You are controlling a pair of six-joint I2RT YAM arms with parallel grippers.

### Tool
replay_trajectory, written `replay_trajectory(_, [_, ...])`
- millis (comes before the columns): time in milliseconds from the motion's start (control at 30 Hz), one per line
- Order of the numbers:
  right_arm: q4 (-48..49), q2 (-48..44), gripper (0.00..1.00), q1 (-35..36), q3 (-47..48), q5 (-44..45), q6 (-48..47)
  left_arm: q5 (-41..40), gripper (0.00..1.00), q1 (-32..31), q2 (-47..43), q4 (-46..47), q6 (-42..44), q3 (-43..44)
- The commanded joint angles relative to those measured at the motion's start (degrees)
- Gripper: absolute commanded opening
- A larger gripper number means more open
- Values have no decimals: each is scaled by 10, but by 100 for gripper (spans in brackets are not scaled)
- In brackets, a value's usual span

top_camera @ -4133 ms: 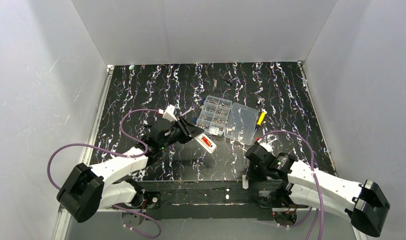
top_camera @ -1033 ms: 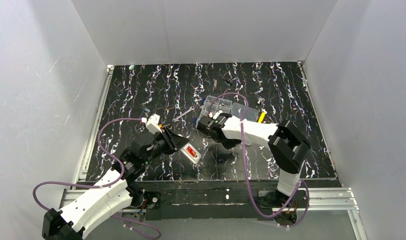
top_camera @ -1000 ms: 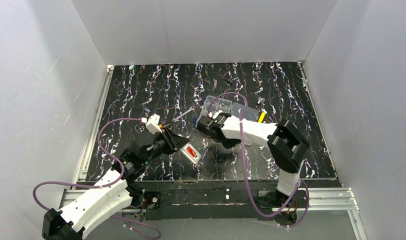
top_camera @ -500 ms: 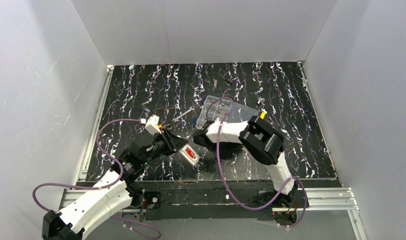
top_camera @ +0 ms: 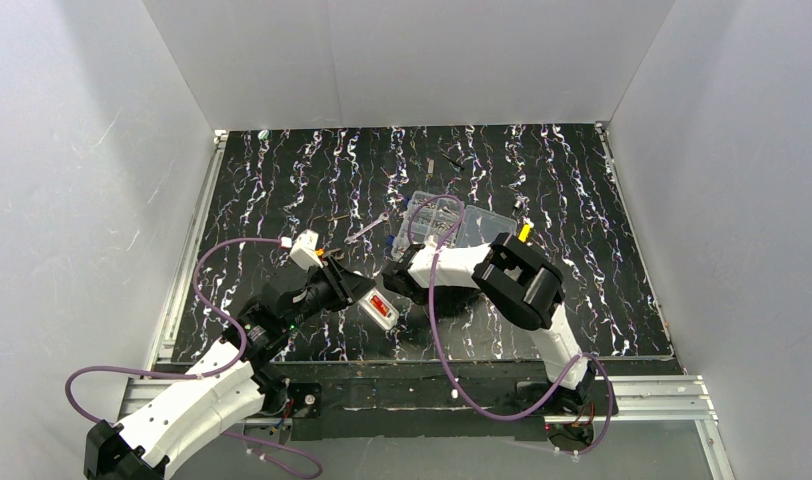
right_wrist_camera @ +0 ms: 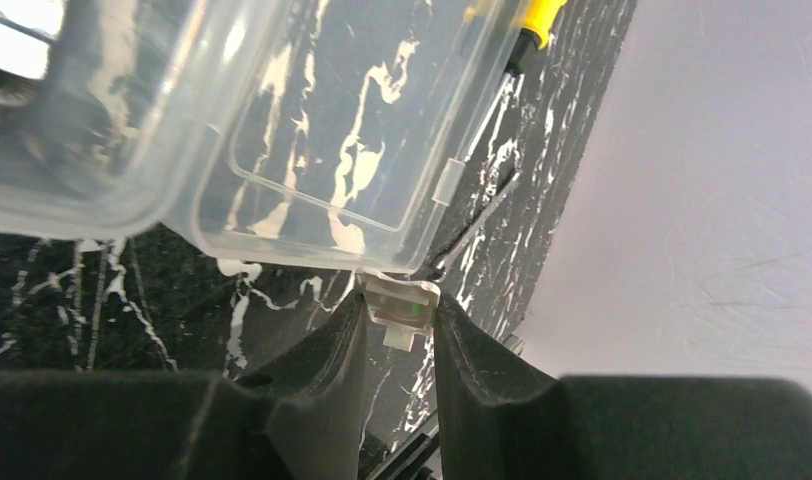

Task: Load the batteries into the remote control
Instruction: Adjust the battery cover at the center of the board.

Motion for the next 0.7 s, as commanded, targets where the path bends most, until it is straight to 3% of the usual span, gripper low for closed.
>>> replay_trajectory(0, [27, 3, 11, 1, 8, -9, -8, -7, 0, 2, -12, 14, 3, 13])
replay_trajectory(67, [40, 0, 23, 1, 6, -16, -19, -7, 0, 2, -11, 13, 3, 12])
replay_trajectory(300, [50, 10, 46, 1, 12, -31, -37, -7, 0, 2, -7, 14, 4, 15])
replay_trajectory(667, [62, 15, 50, -7, 9, -49, -60, -8, 0, 2, 0, 14, 6, 18])
